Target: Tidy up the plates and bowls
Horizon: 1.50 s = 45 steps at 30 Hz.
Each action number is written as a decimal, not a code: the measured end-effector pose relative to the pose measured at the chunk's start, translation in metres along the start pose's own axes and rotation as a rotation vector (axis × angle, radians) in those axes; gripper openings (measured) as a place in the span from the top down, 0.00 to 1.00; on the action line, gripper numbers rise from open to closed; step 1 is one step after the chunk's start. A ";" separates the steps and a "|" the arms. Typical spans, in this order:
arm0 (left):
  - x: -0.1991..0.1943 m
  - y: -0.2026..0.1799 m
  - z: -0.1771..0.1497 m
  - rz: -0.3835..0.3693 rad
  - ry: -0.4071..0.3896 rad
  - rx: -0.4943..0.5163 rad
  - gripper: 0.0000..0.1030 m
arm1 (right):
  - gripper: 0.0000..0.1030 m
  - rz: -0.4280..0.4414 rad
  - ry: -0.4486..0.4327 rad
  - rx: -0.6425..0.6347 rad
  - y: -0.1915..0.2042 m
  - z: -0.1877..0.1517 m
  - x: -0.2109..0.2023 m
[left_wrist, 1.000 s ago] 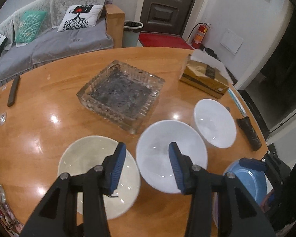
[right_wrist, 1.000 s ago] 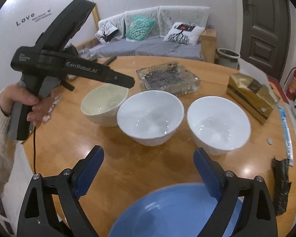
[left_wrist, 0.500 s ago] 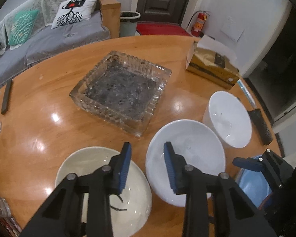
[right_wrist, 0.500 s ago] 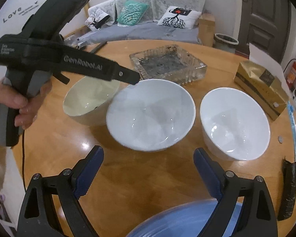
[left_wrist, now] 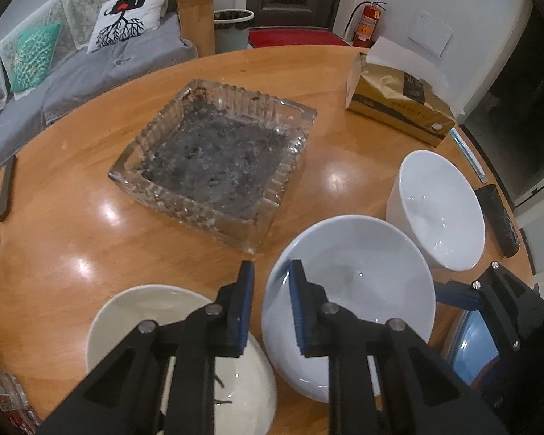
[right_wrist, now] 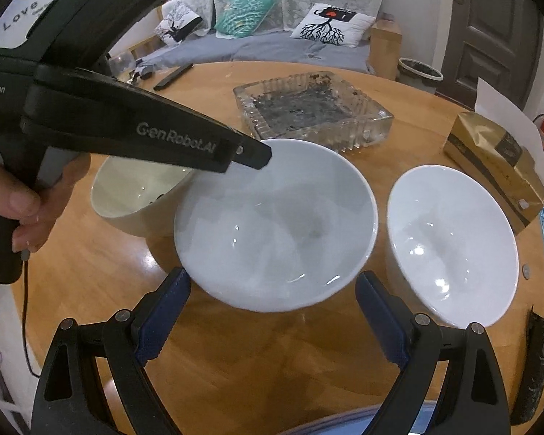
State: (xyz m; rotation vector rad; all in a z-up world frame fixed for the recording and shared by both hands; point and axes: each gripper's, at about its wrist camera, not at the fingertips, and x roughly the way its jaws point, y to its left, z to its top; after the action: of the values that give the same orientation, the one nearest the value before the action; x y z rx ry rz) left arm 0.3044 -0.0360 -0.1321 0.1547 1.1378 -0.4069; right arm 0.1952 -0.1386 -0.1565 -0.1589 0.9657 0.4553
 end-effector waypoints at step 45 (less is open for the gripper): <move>-0.025 -0.036 -0.024 0.013 -0.025 0.129 0.88 | 0.05 -0.082 -0.053 -0.134 0.010 -0.006 -0.020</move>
State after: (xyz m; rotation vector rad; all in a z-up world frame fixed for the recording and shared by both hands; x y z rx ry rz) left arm 0.2607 -0.0547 -0.1162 0.2689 1.0861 -0.4698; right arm 0.1766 -0.1374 -0.1432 -0.3052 0.8739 0.4472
